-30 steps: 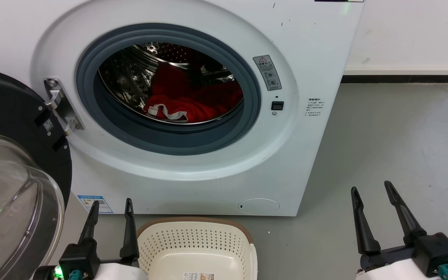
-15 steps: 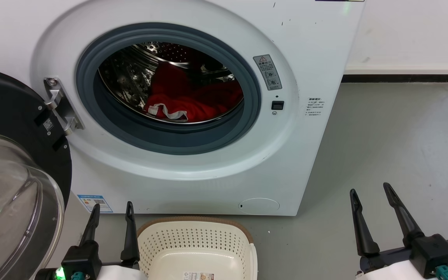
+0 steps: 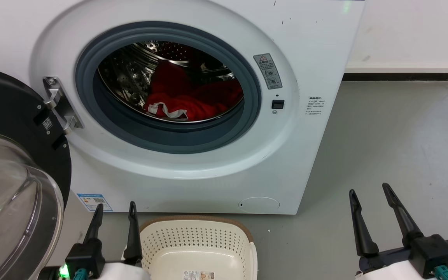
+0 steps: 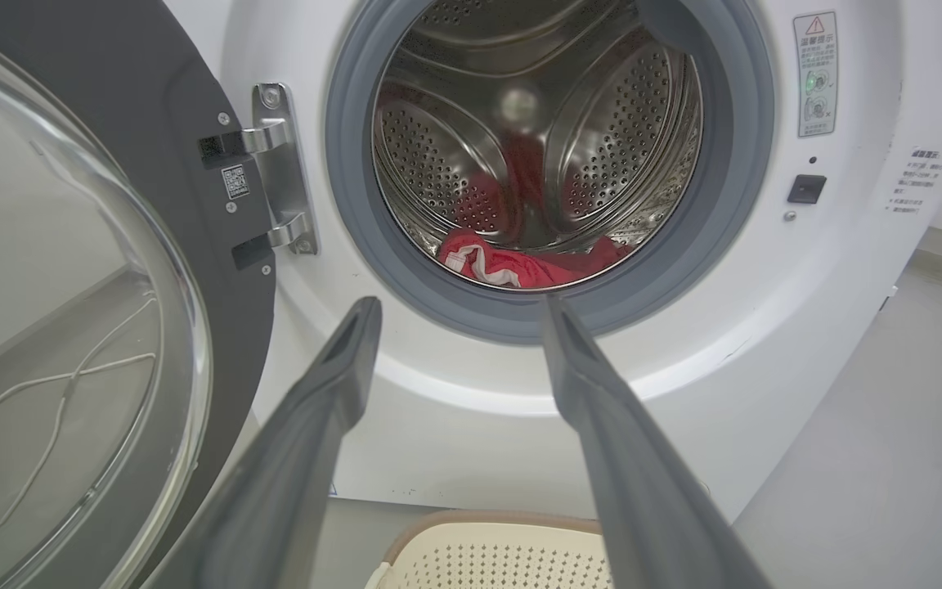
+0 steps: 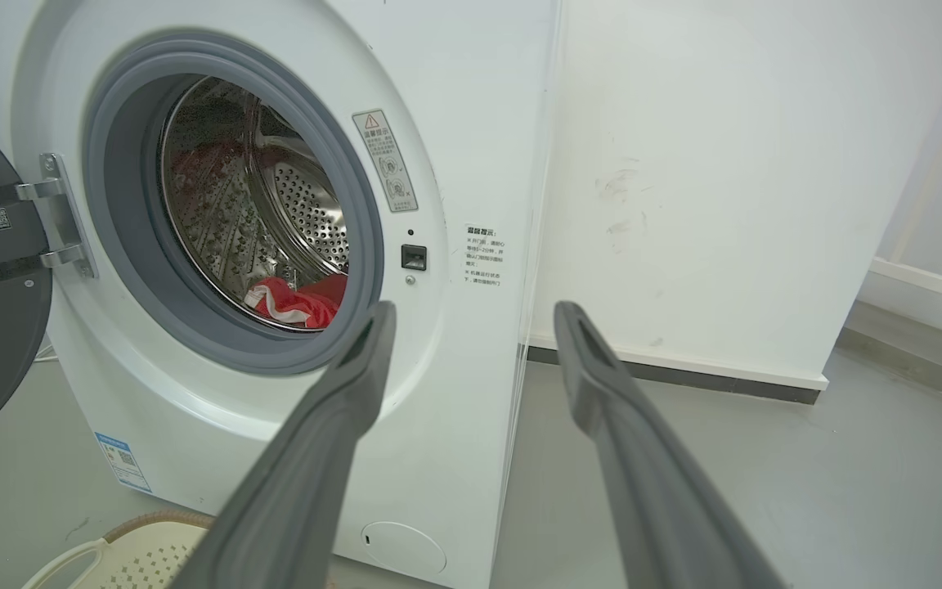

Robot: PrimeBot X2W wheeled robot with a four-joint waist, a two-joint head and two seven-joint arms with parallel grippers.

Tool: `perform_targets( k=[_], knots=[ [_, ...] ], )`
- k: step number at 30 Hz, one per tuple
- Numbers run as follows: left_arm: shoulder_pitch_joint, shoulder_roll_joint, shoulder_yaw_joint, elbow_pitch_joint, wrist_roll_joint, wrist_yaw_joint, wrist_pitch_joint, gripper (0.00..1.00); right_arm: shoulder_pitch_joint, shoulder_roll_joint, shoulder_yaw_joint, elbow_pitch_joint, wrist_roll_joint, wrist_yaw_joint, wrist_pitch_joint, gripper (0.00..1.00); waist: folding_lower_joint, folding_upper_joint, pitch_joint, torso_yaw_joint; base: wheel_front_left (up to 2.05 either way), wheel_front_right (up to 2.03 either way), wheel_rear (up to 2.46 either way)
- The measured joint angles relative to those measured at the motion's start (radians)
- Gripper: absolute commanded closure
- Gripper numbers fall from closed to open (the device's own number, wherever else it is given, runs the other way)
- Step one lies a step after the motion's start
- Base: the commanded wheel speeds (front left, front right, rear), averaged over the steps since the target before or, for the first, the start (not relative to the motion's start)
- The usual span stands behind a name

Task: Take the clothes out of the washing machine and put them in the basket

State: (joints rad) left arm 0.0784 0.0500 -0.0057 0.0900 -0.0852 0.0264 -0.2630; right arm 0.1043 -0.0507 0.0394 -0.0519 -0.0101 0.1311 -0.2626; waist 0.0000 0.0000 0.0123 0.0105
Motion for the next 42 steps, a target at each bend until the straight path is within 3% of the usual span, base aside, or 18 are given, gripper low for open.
perform_targets(
  k=[8, 15, 30, 42],
  knots=[
    [-0.135, 0.008, 0.014, 0.068, 0.028, -0.046, 0.0, 0.0, -0.005, 0.0, 0.013, -0.005, -0.001, 0.0, 0.0, 0.0, 0.0, 0.0, 0.026, -0.012, 0.0, 0.0, 0.0],
    [-0.378, 0.045, 0.047, 0.216, 0.032, -0.077, 0.0, 0.0, -0.057, 0.0, 0.021, -0.012, -0.009, 0.0, 0.0, 0.0, 0.0, 0.0, 0.098, -0.037, 0.0, 0.0, 0.0],
    [-0.874, 0.187, 0.043, 0.623, 0.055, -0.115, 0.005, 0.0, -0.194, -0.001, 0.042, -0.039, 0.026, 0.0, -0.001, 0.0, 0.0001, 0.0, 0.311, -0.14, 0.0, 0.0, 0.0],
    [-1.227, 0.304, 0.016, 0.884, 0.048, -0.141, 0.15, 0.0, -0.291, -0.001, 0.049, -0.064, 0.083, 0.0, -0.001, 0.0, 0.0002, 0.0, 0.51, -0.23, 0.0, 0.0, 0.0]
  ],
)
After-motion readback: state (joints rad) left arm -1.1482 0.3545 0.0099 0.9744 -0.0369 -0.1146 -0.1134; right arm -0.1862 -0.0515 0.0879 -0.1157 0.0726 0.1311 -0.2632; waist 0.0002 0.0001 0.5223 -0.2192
